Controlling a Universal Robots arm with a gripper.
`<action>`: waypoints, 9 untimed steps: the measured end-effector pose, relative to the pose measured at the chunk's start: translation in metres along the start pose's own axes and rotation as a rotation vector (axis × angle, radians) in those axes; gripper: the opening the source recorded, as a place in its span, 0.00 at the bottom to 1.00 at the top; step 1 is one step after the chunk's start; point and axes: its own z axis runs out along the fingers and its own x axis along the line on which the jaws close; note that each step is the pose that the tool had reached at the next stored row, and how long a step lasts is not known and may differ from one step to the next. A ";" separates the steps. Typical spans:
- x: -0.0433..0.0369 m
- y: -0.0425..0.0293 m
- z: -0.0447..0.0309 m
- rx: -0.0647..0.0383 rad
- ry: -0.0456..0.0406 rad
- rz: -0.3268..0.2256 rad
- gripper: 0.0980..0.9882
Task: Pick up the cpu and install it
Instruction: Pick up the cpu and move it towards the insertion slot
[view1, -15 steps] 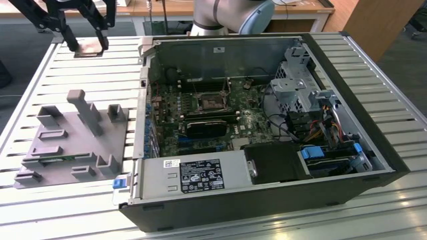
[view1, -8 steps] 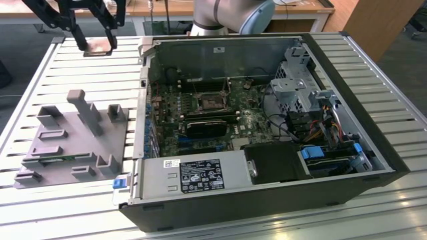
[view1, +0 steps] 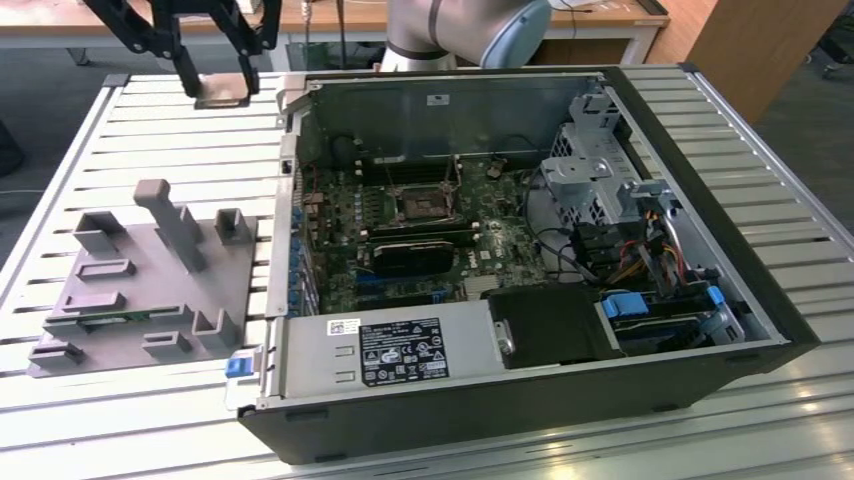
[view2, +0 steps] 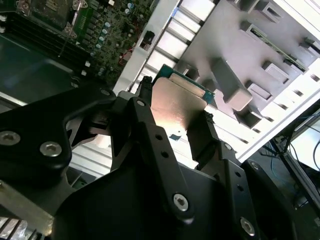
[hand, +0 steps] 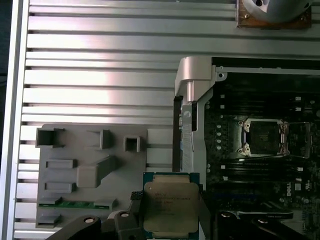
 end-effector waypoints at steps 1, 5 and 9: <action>-0.0024 0.0006 0.0002 0.000 0.0000 0.000 0.49; -0.0114 0.0024 0.0007 0.000 0.0001 0.000 0.49; -0.0201 0.0037 0.0013 0.000 0.0000 0.000 0.49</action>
